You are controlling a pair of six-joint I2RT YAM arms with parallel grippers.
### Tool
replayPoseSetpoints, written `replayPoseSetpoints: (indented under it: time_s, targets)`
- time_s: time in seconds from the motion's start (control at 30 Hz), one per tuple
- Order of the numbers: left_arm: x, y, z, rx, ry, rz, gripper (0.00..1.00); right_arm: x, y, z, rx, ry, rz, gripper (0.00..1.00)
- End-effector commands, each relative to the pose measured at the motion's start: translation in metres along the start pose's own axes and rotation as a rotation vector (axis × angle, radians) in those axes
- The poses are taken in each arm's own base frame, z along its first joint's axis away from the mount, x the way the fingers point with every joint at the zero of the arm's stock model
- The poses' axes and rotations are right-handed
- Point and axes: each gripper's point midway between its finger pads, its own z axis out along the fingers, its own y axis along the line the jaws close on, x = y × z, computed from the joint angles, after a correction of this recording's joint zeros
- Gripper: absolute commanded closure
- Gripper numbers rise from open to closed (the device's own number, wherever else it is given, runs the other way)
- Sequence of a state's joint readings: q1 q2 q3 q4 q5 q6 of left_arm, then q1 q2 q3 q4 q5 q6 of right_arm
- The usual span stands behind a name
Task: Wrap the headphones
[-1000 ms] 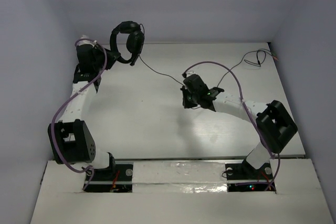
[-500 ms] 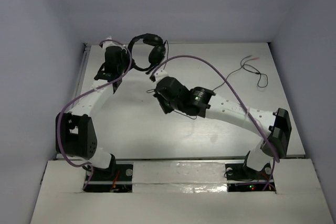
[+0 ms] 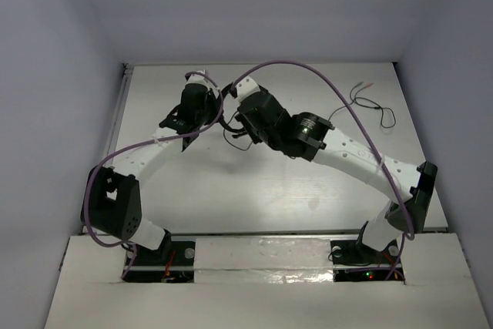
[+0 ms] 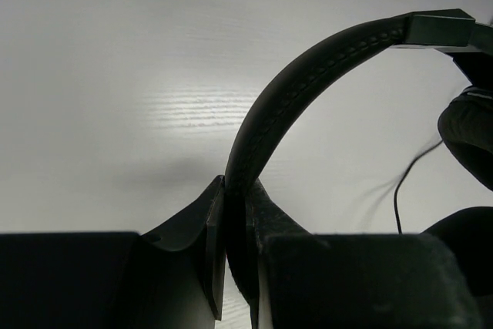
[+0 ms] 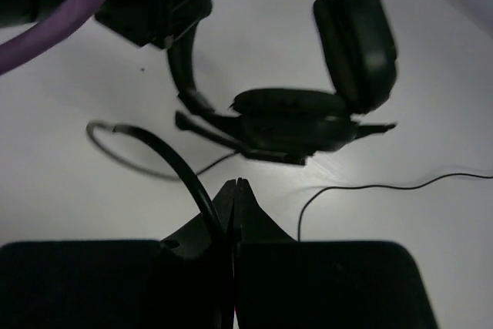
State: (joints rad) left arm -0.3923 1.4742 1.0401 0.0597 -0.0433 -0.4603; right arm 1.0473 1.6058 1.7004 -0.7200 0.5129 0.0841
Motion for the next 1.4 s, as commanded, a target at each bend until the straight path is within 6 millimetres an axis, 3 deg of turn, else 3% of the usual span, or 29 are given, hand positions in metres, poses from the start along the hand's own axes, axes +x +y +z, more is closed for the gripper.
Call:
replayPoseSetpoints:
  time_s: [0.0, 0.2, 0.4, 0.67, 0.83, 1.03, 1.13, 1.23, 1.37]
  targets:
    - [-0.026, -0.023, -0.025, 0.099, -0.087, 0.025, 1.0, -0.035, -0.051, -0.013, 0.135, -0.098, 0.019, 1.0]
    - [-0.018, -0.03, -0.038, 0.16, -0.052, 0.036, 1.0, -0.044, -0.096, -0.001, 0.233, -0.119, 0.035, 1.0]
    - [-0.002, -0.047, -0.042, 0.24, 0.02, 0.085, 1.0, -0.057, -0.106, 0.011, 0.233, -0.157, 0.002, 1.0]
    - [0.011, -0.057, -0.049, 0.323, 0.066, 0.101, 1.0, -0.06, -0.143, 0.038, 0.301, -0.154, 0.031, 1.0]
    - [0.003, -0.072, -0.065, 0.401, 0.052, 0.097, 1.0, -0.046, -0.159, 0.054, 0.308, -0.15, 0.09, 1.0]
    - [-0.013, -0.089, -0.082, 0.469, 0.022, 0.088, 1.0, -0.037, -0.169, 0.054, 0.292, -0.192, 0.193, 1.0]
    - [-0.022, -0.1, -0.093, 0.522, 0.002, 0.078, 1.0, -0.037, -0.159, 0.052, 0.235, -0.228, 0.249, 1.0]
    - [-0.033, -0.109, -0.104, 0.57, -0.014, 0.076, 1.0, -0.023, -0.155, 0.057, 0.214, -0.221, 0.294, 1.0]
    - [-0.047, -0.108, -0.11, 0.574, -0.043, 0.061, 1.0, -0.019, -0.152, 0.048, 0.169, -0.256, 0.394, 1.0]
